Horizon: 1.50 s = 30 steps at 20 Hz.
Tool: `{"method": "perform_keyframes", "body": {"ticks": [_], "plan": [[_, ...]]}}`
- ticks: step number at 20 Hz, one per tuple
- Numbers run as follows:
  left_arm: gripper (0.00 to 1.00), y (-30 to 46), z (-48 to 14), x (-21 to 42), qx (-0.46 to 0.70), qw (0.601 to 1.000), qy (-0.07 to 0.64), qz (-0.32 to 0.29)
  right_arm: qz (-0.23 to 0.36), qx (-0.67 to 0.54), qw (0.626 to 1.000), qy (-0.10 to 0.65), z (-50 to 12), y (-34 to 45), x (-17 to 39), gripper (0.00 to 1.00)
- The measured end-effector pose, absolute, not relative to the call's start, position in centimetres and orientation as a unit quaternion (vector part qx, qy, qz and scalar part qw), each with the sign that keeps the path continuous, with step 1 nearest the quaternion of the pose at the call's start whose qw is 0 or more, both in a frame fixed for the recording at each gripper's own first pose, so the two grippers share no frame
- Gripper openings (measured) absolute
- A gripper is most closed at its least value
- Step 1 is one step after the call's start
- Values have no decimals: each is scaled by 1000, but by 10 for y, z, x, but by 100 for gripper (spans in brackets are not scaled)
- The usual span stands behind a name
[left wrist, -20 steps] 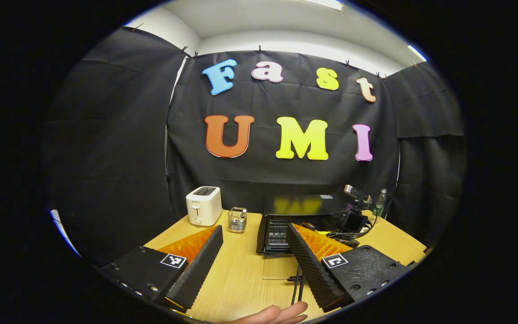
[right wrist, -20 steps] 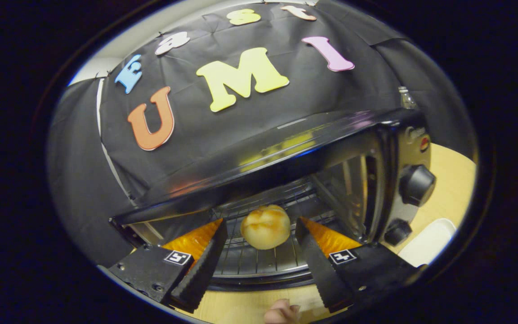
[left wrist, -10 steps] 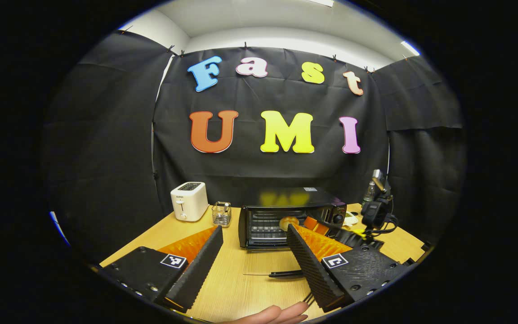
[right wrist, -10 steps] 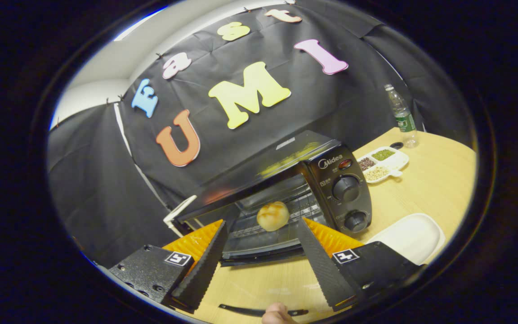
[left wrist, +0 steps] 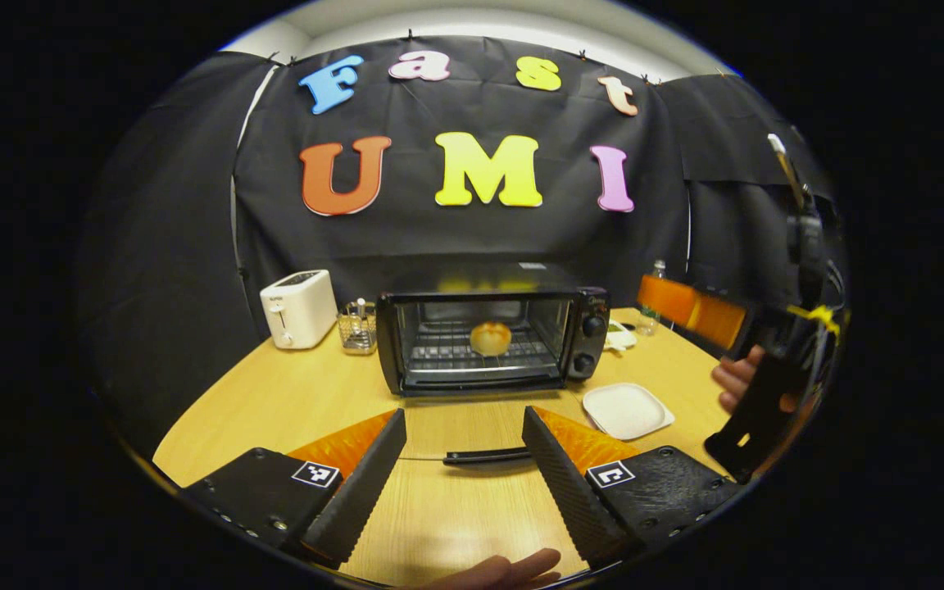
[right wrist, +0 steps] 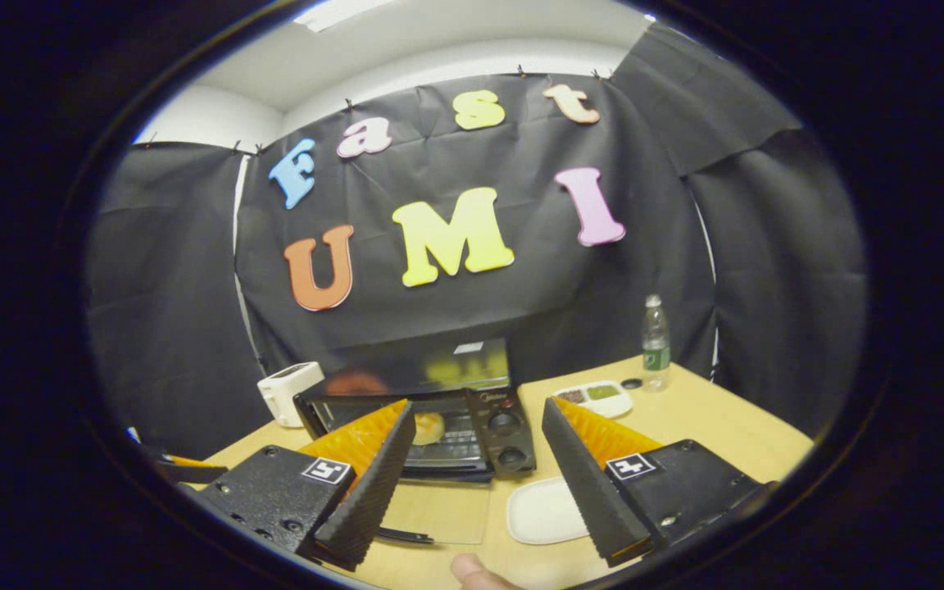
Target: Open the electric oven with the left hand, put the food in, and close the electric oven.
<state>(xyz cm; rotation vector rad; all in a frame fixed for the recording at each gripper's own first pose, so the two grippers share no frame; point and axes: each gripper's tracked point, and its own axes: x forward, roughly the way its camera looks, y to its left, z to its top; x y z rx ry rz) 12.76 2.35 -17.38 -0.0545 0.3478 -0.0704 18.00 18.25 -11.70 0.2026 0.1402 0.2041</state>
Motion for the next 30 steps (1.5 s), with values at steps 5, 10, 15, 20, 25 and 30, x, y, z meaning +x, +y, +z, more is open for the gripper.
{"method": "perform_keyframes", "body": {"ticks": [5,10,15,20,25,30], "plan": [[95,-4,-234,132,-42,965,251,-65,75,75,993,57,-84,145,150,93],[95,-21,-282,137,-42,945,319,-67,81,67,994,31,-57,127,125,93],[95,-29,-308,145,-60,930,358,-61,83,66,994,0,-45,120,108,93],[95,-28,-316,160,-53,927,368,-54,89,72,993,-12,-45,113,105,93],[94,-27,-318,164,-40,924,376,-57,78,85,993,-4,-52,101,103,93],[94,-26,-305,166,-39,931,358,-56,76,86,993,-5,-53,97,101,93]]}}
